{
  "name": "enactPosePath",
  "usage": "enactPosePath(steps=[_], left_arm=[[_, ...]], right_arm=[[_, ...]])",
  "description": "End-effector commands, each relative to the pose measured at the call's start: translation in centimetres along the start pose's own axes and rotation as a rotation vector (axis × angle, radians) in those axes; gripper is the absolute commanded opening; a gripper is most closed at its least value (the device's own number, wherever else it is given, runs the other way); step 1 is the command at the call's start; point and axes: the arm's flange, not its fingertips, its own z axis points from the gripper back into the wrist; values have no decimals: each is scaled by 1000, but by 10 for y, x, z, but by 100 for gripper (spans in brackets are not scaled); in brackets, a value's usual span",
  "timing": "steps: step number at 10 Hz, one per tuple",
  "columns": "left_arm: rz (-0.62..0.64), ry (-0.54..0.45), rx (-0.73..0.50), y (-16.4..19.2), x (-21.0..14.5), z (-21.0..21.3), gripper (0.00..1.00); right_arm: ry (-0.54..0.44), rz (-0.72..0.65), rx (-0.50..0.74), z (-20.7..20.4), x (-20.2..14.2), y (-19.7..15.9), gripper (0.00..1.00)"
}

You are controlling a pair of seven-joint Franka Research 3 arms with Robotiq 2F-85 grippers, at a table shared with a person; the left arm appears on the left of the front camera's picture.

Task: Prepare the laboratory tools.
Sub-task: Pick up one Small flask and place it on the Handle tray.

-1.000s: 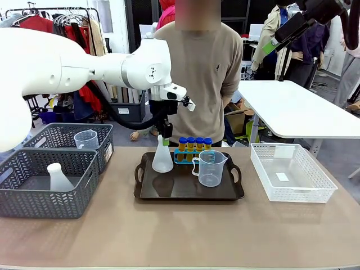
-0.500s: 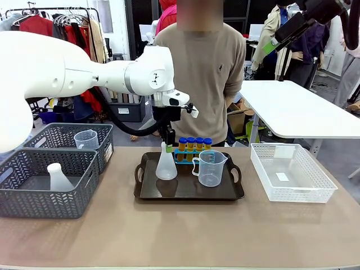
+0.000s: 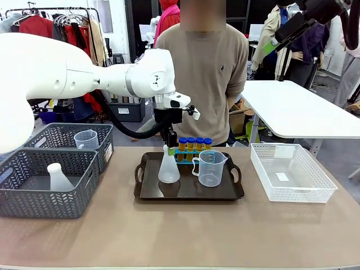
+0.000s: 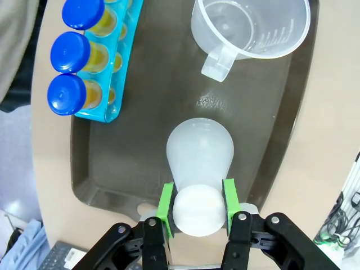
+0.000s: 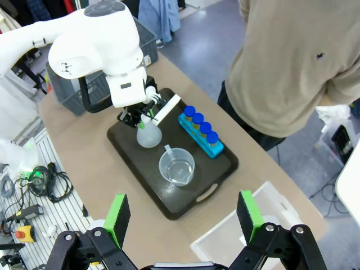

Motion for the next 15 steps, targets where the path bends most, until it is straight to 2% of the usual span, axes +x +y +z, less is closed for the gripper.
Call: enactPosePath(steps=[1,4,5,12,14,15], left_arm=[[-28,-16,-21,0,-3,2,34],[-29,-16,-26,-1,-2,0,92],[-28,-16,-26,-1,-2,1,100],[-20,-33,50,-10,-5,41,100],[9,-22,70,-12,-7,47,100],[-16,-41,46,-10,-1,43,100]], right_arm=[[-3,2,1,1,0,0,100],[-3,2,1,1,0,0,100],[-3,2,1,1,0,0,100],[-3,2,1,1,0,0,100],[-3,2,1,1,0,0,100],[-3,2,1,1,0,0,100]])
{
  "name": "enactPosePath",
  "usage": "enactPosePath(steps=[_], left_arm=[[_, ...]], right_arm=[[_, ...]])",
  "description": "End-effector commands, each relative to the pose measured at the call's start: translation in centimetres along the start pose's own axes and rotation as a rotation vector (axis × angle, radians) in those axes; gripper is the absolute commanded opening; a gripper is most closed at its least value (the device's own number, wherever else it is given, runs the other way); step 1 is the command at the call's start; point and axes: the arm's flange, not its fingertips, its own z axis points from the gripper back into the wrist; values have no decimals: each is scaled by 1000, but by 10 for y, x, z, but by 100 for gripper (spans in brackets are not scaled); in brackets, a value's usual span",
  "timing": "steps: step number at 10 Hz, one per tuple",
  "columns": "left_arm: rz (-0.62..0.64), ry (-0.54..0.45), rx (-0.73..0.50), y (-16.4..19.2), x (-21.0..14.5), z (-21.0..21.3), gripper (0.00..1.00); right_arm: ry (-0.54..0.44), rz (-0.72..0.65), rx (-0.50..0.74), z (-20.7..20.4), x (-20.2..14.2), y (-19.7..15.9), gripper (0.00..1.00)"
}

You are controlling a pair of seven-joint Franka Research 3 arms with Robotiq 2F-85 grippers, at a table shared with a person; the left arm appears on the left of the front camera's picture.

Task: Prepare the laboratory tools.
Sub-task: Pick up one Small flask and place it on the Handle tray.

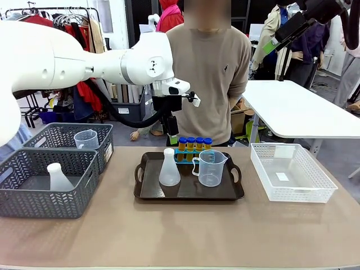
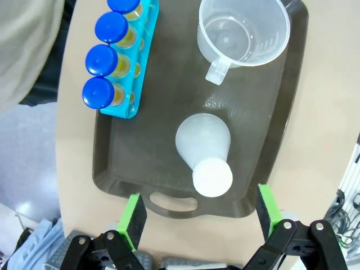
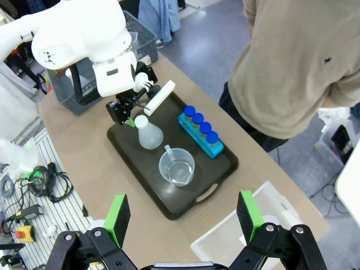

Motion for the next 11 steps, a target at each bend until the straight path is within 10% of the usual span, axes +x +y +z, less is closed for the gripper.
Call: enactPosePath(steps=[1,11], left_arm=[[-3,0,-6,0,0,-3,100],[-39,1,-32,-12,-8,24,100]], right_arm=[[-3,2,1,1,0,0,100],[-3,2,1,1,0,0,100]])
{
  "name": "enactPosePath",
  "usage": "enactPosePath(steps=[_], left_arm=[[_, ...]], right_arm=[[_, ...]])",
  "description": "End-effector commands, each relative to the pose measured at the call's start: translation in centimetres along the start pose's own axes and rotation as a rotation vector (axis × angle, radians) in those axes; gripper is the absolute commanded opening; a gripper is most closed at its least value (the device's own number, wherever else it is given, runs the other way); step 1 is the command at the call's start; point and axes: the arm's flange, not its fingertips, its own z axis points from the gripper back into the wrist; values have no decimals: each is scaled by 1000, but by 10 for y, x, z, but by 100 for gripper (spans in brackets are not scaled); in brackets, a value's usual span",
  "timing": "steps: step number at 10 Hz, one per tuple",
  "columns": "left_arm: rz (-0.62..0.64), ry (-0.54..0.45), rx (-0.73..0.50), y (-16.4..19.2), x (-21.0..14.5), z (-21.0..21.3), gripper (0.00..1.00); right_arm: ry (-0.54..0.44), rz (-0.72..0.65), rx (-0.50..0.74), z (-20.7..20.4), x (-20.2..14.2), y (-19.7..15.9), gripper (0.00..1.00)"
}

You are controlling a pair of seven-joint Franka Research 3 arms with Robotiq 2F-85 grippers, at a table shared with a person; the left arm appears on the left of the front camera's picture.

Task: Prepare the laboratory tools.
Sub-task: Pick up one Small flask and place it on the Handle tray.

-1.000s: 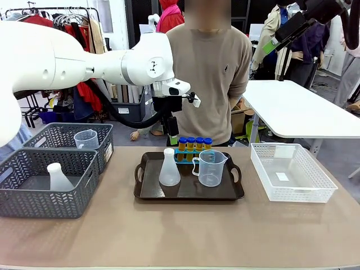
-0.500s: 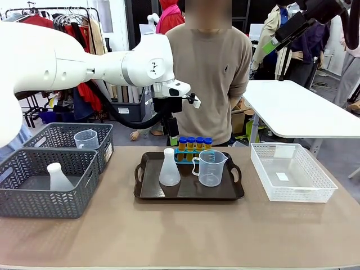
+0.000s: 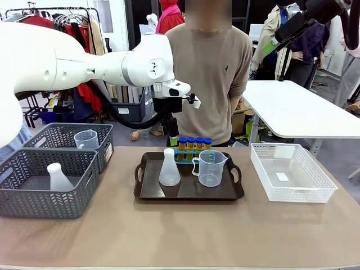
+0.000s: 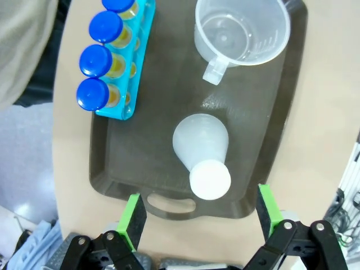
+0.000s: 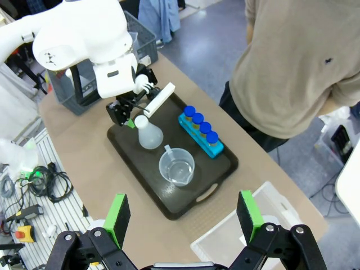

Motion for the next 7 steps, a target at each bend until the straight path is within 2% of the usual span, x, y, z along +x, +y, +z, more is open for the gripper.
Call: enactPosePath(steps=[1,3,7], left_arm=[[-60,-16,14,-16,-16,49,100],[-68,-84,73,-39,-25,98,100],[-94,-210,142,-50,-71,173,100]], right_arm=[[-3,2,1,2,0,0,100],[-3,2,1,2,0,0,100],[-3,2,1,2,0,0,100]])
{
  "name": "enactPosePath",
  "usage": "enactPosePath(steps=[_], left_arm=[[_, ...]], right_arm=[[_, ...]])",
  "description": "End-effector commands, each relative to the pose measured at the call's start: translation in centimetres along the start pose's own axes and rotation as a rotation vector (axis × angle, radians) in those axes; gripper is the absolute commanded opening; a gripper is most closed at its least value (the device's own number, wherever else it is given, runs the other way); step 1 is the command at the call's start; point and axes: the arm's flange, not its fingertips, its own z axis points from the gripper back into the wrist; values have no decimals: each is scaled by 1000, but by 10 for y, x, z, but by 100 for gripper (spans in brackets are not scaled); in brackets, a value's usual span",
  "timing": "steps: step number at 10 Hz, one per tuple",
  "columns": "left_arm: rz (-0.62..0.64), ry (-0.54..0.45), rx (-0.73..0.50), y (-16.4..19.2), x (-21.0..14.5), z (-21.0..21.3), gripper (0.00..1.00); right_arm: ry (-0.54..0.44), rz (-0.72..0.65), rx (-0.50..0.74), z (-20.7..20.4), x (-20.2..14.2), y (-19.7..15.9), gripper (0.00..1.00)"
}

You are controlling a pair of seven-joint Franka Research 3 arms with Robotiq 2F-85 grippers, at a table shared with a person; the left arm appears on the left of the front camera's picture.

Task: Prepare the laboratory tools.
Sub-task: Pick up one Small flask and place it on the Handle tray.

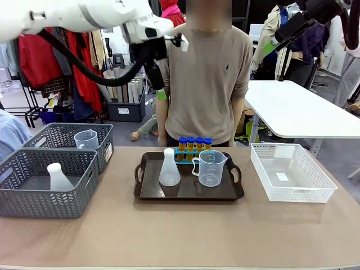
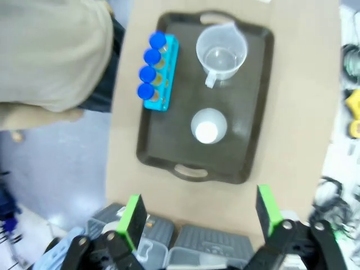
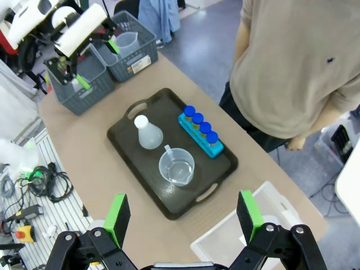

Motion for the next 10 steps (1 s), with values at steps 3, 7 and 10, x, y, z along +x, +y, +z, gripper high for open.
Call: enactPosePath(steps=[3,7,10], left_arm=[[-37,-130,93,-9,-48,64,100],[-25,-286,117,-4,-88,119,100],[12,-329,174,-9,-112,154,100]], right_arm=[[-3,3,1,1,0,1,100],[-3,3,1,1,0,1,100],[-3,3,1,1,0,1,100]])
